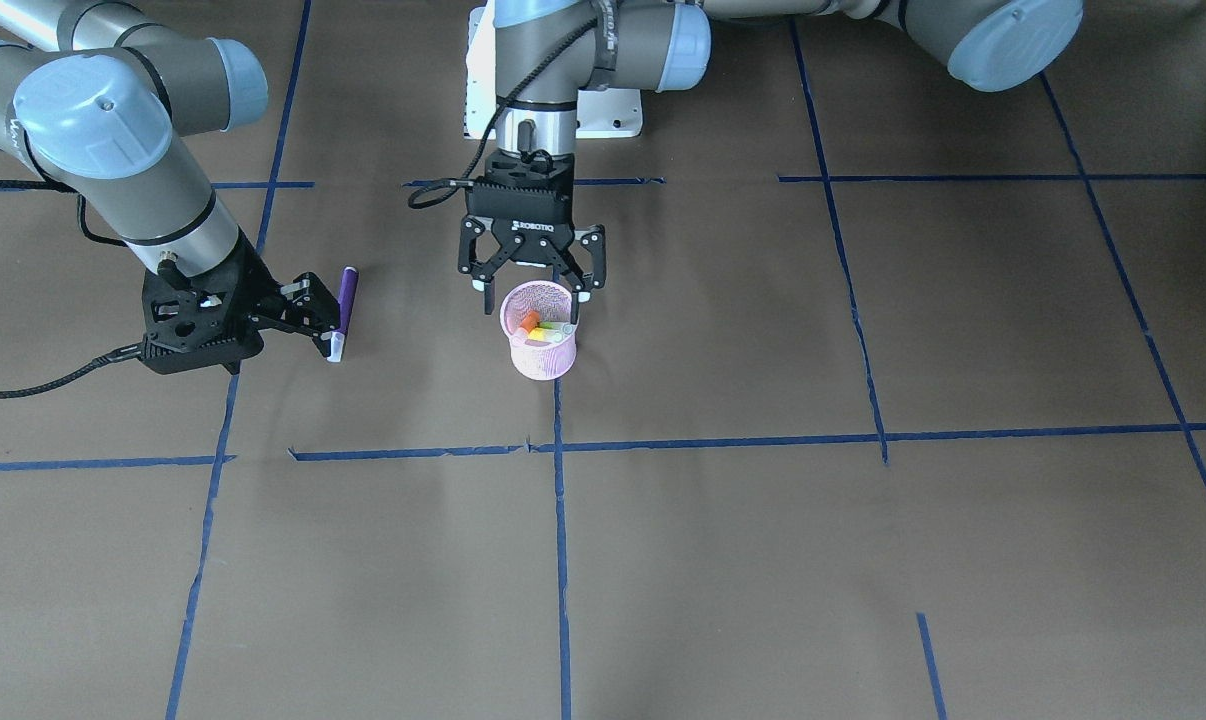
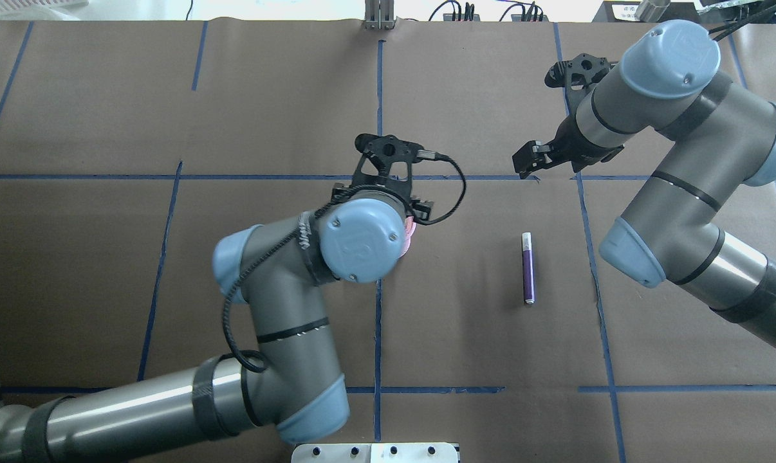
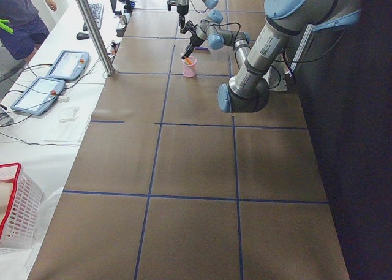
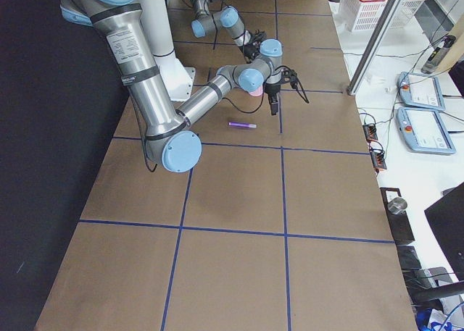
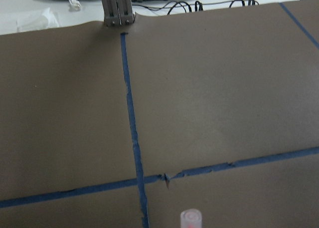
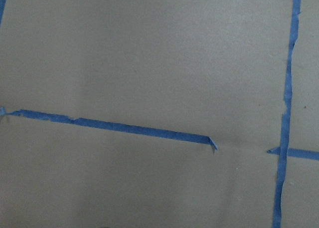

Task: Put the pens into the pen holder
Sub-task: 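Grasp the purple marker with the right gripper while the left arm withdraws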

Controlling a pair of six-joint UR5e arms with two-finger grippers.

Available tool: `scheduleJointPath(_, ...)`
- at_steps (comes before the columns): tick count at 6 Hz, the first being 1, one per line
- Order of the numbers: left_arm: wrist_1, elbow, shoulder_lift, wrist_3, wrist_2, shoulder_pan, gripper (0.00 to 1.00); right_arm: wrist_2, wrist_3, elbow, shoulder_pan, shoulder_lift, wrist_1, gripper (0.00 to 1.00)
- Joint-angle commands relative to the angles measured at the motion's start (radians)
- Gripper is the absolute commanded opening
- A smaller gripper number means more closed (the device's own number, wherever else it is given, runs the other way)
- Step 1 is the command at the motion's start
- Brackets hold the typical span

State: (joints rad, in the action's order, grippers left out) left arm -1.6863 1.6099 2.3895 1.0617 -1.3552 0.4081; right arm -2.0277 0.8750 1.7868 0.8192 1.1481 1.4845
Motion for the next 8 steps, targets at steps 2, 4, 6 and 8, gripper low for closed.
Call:
scheduleJointPath(2,0.068,0.09,-0.142,-0.167,-0.58,0.264,0.99,0.015,0.189,0.0,-0.064,0.019,0.002,0.98)
scheduleJointPath(4,0.083,0.087,-0.148,-0.167,-0.663,0.326,0.99,0.038,0.203,-0.027,-0.134,0.038,0.002,0.98)
scheduleJointPath(6,0.102,0.09,-0.171,-0.17,-0.716,0.345,0.99,0.076,0.278,-0.049,-0.198,0.041,0.0,0.8)
scheduleJointPath(8,0.102,0.09,-0.171,-0.17,-0.714,0.345,0.99,0.081,0.274,-0.076,-0.21,0.042,0.002,0.68)
